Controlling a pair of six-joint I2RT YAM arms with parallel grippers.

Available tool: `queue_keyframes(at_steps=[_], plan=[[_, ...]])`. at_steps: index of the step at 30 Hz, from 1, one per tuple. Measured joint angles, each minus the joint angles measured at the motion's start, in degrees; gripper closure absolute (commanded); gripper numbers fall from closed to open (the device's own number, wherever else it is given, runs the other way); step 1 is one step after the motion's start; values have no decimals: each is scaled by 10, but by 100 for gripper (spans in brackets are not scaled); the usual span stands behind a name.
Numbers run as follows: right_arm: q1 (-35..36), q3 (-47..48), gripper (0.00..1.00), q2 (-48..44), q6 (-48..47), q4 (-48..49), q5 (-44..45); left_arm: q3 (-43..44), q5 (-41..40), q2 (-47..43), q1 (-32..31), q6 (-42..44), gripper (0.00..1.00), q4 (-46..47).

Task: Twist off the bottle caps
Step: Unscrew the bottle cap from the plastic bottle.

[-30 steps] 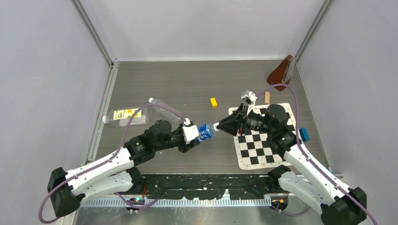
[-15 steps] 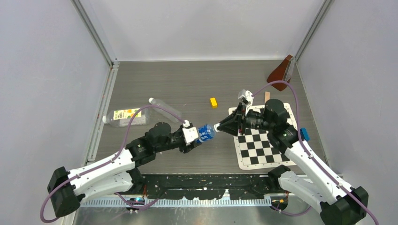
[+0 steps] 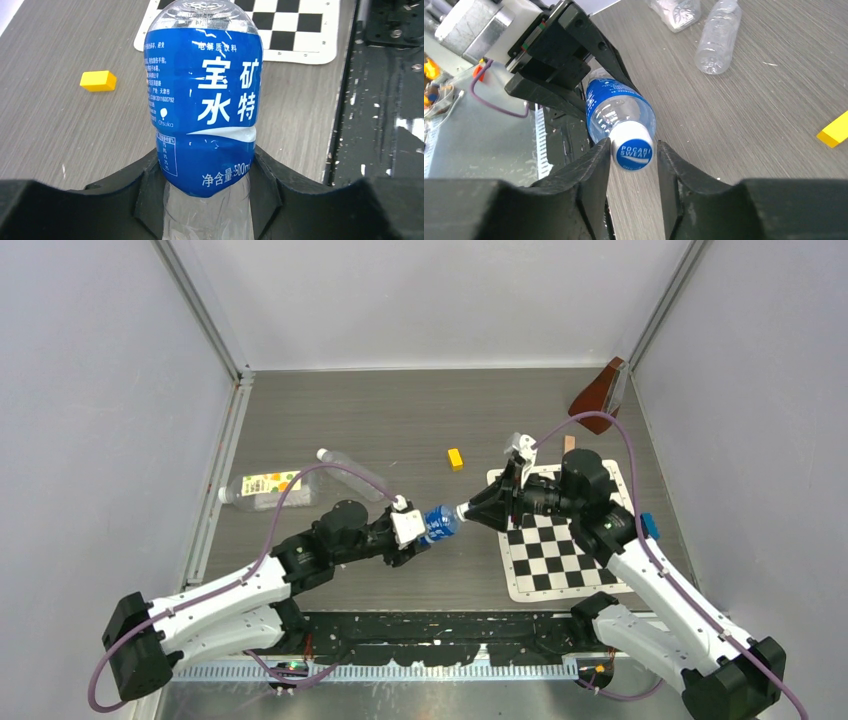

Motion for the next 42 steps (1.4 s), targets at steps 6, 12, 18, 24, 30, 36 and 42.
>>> queue_keyframes(at_steps=[6, 12, 18, 24, 30, 36, 42], plan=[[0, 0, 32, -14, 44, 3, 48, -1, -50, -2, 1, 8, 100, -5], [-1, -3, 31, -47, 139, 14, 108, -7, -120, -9, 0, 31, 100, -5], [-1, 12, 32, -38, 296, -21, 243, -38, -169, -10, 1, 54, 100, 28], [-2, 39, 32, 16, 414, -34, 264, -41, -196, 15, 0, 94, 100, 60], [-2, 66, 36, 138, 462, -38, 205, -41, -197, 45, 0, 131, 100, 90], [-2, 75, 45, 202, 482, -27, 147, -41, -197, 75, -1, 147, 100, 97], [-6, 75, 55, 204, 485, -13, 140, -40, -204, 82, -1, 149, 100, 116]])
